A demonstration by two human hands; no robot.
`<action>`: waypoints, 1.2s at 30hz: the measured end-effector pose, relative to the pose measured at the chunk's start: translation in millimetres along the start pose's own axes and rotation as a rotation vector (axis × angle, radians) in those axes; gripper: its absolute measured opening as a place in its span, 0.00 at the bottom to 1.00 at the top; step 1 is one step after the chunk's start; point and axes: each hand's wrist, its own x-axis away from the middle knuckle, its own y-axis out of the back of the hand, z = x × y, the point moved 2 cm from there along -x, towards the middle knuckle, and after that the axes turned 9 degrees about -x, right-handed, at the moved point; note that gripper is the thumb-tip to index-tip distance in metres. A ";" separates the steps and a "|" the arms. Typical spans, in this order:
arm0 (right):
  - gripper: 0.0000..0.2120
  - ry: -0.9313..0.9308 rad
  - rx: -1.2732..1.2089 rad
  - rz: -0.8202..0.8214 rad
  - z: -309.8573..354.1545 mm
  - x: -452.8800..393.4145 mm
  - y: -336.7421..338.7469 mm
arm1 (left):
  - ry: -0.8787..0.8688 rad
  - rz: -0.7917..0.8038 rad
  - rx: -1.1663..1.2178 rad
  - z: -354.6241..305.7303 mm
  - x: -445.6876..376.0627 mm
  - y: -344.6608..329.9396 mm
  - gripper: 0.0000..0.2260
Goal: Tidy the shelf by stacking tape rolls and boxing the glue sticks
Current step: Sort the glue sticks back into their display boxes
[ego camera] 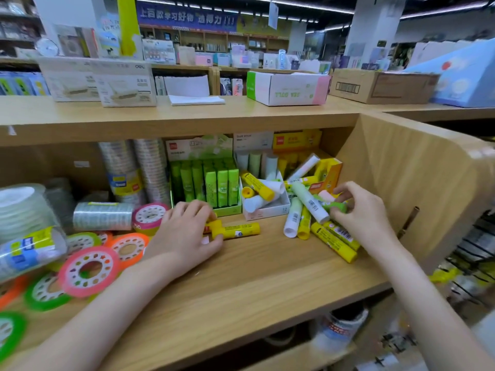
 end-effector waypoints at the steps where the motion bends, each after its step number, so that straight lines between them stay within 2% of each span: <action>1: 0.11 0.039 -0.031 -0.083 0.6 0.4 1.0 | -0.001 0.010 -0.007 0.1 0.2 0.3 0.33; 4: 0.06 0.134 -0.149 -0.315 6.7 5.1 6.6 | -0.003 0.010 -0.007 0.3 0.3 1.1 0.34; 6: 0.05 0.066 -0.345 -0.365 7.2 9.2 7.1 | -0.006 0.003 0.006 0.4 0.5 1.7 0.34; 8: 0.05 -0.061 -0.606 -0.320 8.3 13.5 4.0 | -0.005 0.000 0.018 0.4 0.5 1.3 0.33; 10: 0.07 -0.097 -0.729 -0.252 15.4 17.0 2.4 | 0.002 -0.022 0.045 0.2 0.2 2.1 0.30; 12: 0.09 -0.057 -0.770 -0.162 29.2 17.3 0.8 | 0.031 -0.017 0.057 1.1 0.6 2.7 0.21; 14: 0.11 0.039 -0.782 -0.051 49.2 13.6 -2.0 | 0.075 0.002 0.049 3.1 1.3 2.3 0.17; 22: 0.12 0.484 -0.407 0.189 131.0 -13.0 -61.5 | 0.165 0.086 0.048 7.3 4.5 6.1 0.19; 27: 0.09 0.782 -0.082 0.213 148.9 -17.2 -104.1 | 0.178 0.121 0.054 8.5 2.5 4.2 0.20; 30: 0.08 0.796 -0.010 0.222 152.0 -19.1 -115.3 | 0.171 0.155 0.039 9.2 2.1 3.2 0.22; 36: 0.06 0.719 -0.087 0.245 154.0 -24.9 -123.0 | 0.143 0.138 0.015 9.7 2.4 1.4 0.20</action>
